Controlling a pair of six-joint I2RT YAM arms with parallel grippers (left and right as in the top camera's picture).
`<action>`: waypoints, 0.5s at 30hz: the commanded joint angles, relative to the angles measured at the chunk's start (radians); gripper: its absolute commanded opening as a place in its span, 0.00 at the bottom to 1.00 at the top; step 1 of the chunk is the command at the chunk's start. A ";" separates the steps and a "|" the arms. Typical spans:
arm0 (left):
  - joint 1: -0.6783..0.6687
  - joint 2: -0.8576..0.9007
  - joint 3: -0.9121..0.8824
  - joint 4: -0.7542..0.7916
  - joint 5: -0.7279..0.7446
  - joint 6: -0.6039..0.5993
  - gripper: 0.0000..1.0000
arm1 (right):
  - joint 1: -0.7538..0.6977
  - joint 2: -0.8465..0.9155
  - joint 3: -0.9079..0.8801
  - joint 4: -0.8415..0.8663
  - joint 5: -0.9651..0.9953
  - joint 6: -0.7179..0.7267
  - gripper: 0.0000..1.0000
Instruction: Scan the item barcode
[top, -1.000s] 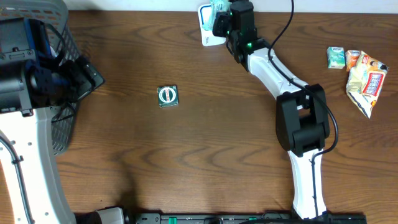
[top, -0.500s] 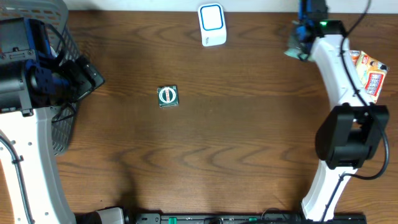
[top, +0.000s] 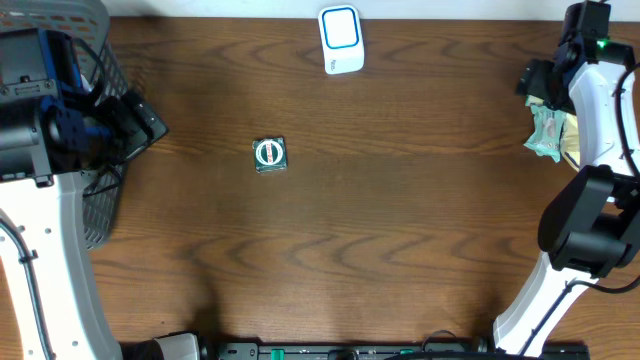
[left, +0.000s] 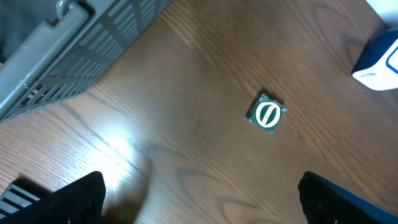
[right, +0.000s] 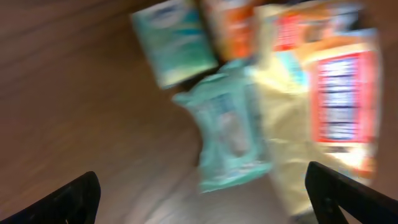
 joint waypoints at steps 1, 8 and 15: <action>0.005 -0.002 0.005 -0.002 -0.007 0.009 0.98 | 0.030 0.000 -0.004 0.020 -0.355 -0.032 0.98; 0.005 -0.002 0.005 -0.002 -0.007 0.009 0.98 | 0.214 0.000 -0.004 0.046 -0.881 -0.043 0.79; 0.005 -0.002 0.005 -0.002 -0.007 0.009 0.98 | 0.520 0.029 -0.004 0.097 -0.542 -0.013 0.80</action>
